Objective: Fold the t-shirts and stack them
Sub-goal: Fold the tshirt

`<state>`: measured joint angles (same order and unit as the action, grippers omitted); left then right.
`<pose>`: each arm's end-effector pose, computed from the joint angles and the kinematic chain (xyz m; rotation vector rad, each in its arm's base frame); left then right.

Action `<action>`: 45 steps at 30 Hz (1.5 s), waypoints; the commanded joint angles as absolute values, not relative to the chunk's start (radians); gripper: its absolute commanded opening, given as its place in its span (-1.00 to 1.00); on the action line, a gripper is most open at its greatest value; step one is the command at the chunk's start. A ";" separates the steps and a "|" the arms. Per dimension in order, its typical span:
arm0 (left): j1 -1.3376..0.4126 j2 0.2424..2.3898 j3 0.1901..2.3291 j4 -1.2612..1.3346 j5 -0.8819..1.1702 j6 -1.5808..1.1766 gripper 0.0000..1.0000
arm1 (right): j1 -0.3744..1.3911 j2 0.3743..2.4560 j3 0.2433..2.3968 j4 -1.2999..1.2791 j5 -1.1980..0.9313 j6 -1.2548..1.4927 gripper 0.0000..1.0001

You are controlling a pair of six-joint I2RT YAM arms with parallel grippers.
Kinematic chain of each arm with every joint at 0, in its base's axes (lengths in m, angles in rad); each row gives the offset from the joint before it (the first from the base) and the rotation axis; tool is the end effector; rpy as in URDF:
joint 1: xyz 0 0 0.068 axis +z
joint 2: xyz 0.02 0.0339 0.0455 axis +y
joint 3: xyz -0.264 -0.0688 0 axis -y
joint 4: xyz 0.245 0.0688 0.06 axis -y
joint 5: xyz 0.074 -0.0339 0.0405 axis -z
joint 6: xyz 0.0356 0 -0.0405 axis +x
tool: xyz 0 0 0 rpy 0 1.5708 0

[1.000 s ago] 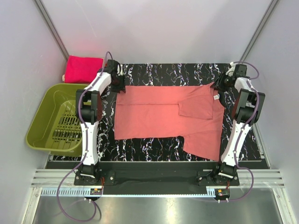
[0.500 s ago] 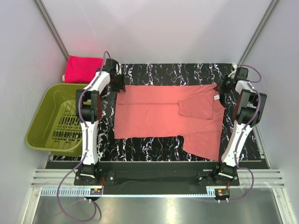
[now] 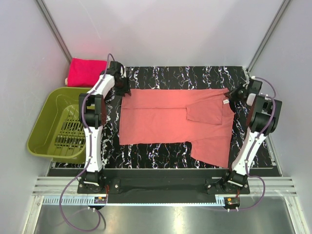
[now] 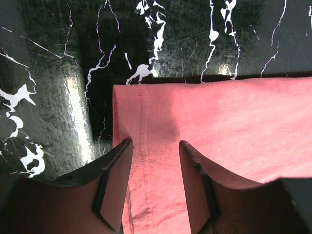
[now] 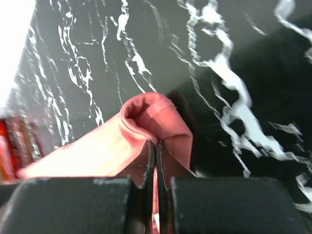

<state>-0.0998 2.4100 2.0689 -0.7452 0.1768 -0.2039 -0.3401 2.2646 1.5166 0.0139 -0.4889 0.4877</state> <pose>0.5150 -0.0579 0.1680 -0.0805 2.6693 -0.3337 0.4652 -0.1469 0.1232 0.6817 2.1771 0.6384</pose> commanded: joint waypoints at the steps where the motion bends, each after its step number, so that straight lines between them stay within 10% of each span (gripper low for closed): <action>1: -0.086 2.464 2.091 -0.776 0.175 -0.210 0.01 | -0.382 2.161 1.421 0.276 -0.500 0.655 -1.00; 14: -0.089 2.237 2.209 -0.784 0.279 -0.279 0.15 | -0.383 1.975 1.485 -0.036 -0.379 0.604 -0.04; 28: -0.492 1.888 1.587 -0.258 0.452 -0.537 0.10 | -0.304 1.575 1.105 -0.537 -0.218 0.669 -0.17; 45: -0.698 2.123 1.615 -0.109 0.433 -0.597 0.03 | -0.244 1.591 0.919 -0.457 -0.144 0.684 -0.25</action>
